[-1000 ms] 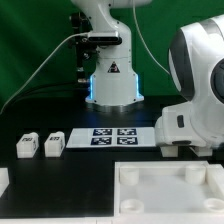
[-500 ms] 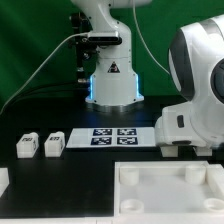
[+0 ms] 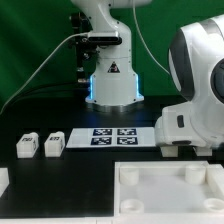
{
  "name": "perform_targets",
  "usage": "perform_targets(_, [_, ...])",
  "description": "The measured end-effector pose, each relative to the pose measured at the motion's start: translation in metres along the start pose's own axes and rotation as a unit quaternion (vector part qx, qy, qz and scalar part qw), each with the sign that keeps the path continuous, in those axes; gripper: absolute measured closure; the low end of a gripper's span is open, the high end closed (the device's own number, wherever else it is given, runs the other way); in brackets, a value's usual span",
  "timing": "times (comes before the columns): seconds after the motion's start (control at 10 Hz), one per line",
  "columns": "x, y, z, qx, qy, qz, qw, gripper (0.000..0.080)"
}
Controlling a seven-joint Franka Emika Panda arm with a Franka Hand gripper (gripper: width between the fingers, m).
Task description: Assemble one leg
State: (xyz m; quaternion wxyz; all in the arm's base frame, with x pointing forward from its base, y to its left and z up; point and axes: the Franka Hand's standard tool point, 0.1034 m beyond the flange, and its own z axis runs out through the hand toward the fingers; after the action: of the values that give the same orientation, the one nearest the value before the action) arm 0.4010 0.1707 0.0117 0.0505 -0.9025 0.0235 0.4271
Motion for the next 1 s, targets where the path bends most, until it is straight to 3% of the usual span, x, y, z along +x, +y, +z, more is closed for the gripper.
perform_targets(0.1, [-0.004,0.005,-0.022,0.002,0.003,-0.016,1.0,0.0508])
perform_targets(0.2, [-0.011,0.012,-0.055,0.007,0.016,-0.021,1.0,0.0508])
perform_targets(0.4, [-0.031,0.01,-0.096,0.0,0.083,-0.015,0.996,0.0508])
perform_targets(0.5, [-0.035,0.0,-0.108,-0.002,0.135,-0.018,0.991,0.0508])
perform_targets(0.7, [-0.029,0.004,-0.103,0.005,0.244,-0.017,0.969,0.0508])
perform_targets(0.8, [-0.027,0.002,-0.108,0.008,0.293,-0.02,0.956,0.0508])
perform_targets(0.9, [-0.027,0.005,-0.118,0.012,0.346,-0.025,0.938,0.0508])
perform_targets(1.0, [-0.035,0.025,-0.152,0.001,0.374,-0.056,0.926,0.0508])
